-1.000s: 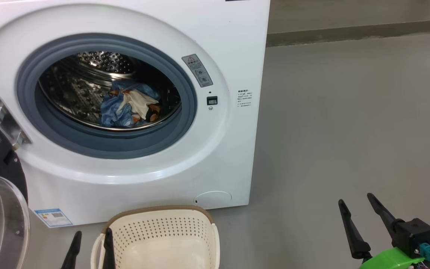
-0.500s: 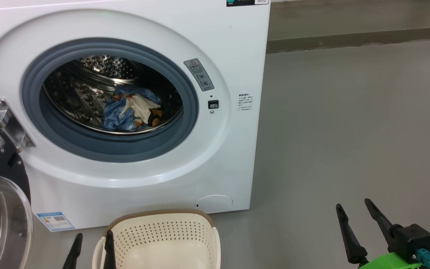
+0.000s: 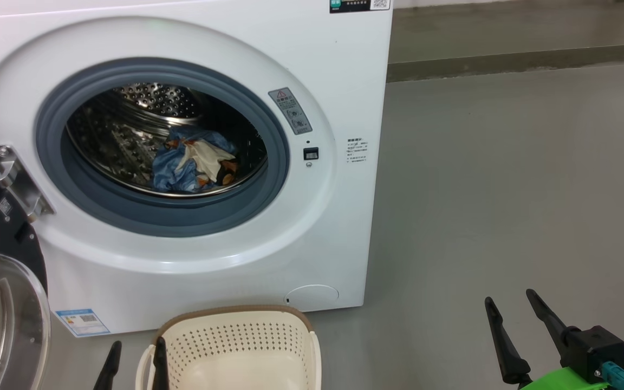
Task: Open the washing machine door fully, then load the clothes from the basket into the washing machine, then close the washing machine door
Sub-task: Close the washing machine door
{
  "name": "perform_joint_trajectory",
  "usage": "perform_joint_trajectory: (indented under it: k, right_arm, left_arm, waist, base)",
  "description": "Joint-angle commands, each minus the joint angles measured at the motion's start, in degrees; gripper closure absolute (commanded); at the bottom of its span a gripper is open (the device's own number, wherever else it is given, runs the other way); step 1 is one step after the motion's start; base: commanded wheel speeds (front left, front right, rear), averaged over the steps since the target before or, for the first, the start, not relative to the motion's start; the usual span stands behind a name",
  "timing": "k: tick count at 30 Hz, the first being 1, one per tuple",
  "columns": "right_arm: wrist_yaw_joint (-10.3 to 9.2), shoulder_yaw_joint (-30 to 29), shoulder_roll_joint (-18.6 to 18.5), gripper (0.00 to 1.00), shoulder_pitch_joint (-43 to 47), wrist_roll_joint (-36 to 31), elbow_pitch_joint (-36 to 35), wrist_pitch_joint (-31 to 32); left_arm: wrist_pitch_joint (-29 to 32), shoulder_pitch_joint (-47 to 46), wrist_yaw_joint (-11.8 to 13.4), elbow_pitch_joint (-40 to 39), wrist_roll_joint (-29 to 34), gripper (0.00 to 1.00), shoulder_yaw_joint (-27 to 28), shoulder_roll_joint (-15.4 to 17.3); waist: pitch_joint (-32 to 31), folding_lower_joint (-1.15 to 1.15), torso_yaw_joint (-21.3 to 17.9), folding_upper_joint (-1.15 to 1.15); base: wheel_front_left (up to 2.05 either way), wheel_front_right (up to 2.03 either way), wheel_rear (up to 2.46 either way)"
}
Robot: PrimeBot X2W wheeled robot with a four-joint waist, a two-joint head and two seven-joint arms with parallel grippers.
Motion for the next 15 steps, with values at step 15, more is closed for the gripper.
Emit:
perform_joint_trajectory:
  k: [15]
  right_arm:
    - [0.25,1.3,-0.3,0.00,-0.1,0.1,-1.1,-0.2]
  left_arm:
    - [0.0,-2.2,0.4,-0.9,-0.2,0.00,1.2,1.8]
  waist:
    - [0.1,0.00,2.1,0.00]
  base:
    - [-1.37,1.37,0.00]
